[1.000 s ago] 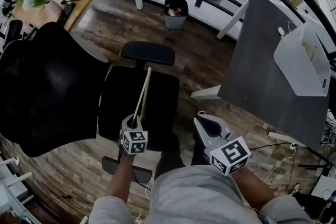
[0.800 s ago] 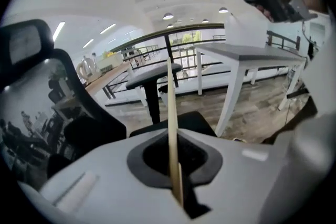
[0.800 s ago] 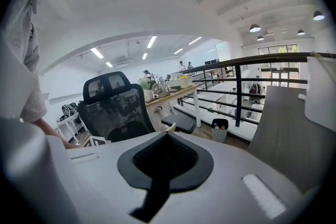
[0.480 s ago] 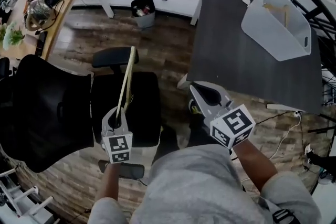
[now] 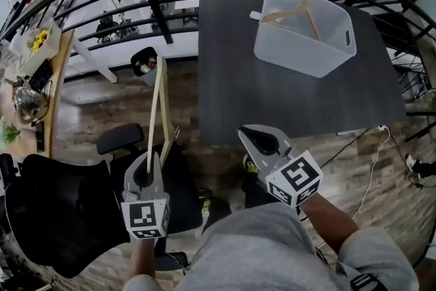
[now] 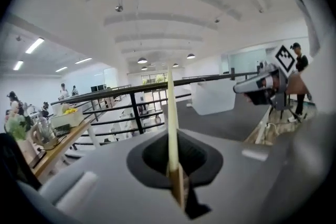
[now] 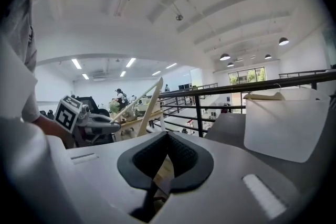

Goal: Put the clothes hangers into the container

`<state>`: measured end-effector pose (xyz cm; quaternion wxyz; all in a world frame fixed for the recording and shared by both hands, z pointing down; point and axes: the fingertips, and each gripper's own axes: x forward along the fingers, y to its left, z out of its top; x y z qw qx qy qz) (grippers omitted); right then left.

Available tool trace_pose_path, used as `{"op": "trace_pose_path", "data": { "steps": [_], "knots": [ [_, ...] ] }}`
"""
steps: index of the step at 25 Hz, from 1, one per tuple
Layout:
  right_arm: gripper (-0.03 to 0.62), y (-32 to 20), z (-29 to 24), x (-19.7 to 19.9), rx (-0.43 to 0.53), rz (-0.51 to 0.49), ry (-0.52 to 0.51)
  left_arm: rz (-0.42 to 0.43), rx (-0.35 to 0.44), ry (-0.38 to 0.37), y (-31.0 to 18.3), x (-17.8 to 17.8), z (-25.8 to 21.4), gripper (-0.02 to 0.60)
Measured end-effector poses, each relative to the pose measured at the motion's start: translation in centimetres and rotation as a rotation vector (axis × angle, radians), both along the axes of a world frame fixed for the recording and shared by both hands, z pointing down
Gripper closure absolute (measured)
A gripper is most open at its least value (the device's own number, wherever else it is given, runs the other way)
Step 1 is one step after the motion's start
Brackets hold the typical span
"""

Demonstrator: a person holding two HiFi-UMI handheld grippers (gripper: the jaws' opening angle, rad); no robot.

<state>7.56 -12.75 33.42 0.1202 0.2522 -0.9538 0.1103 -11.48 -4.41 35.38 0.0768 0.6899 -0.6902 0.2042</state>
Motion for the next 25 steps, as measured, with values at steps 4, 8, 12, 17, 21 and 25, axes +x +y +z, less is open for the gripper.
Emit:
{"op": "trace_pose_path", "data": {
  "steps": [4, 8, 12, 17, 21, 25],
  "knots": [
    [0.595, -2.4, -0.5, 5.1, 0.009, 0.043, -0.008, 0.096, 0.067, -0.004, -5.6, 5.1, -3.7, 0.574],
    [0.594, -4.8, -0.4, 8.9, 0.008, 0.072, -0.025, 0.179, 0.103, -0.015, -10.3, 9.7, -7.1, 0.574],
    [0.595, -7.9, -0.9, 12.5, 0.016, 0.097, -0.055, 0.27, 0.163, -0.007, -15.9, 14.9, -12.1, 0.574],
    [0.595, -11.3, -2.0, 16.2, 0.039, 0.111, -0.084, 0.387, 0.27, -0.01, -23.1, 21.5, -18.0, 0.574],
    [0.594, -13.0, -2.0, 19.2, 0.05, 0.14, -0.087, 0.507, 0.344, -0.041, -28.7, 27.4, -21.5, 0.574],
    [0.594, -14.4, -2.3, 22.4, 0.057, 0.19, -0.091, 0.644, 0.395, -0.064, -34.2, 33.2, -23.2, 0.574]
  ]
}}
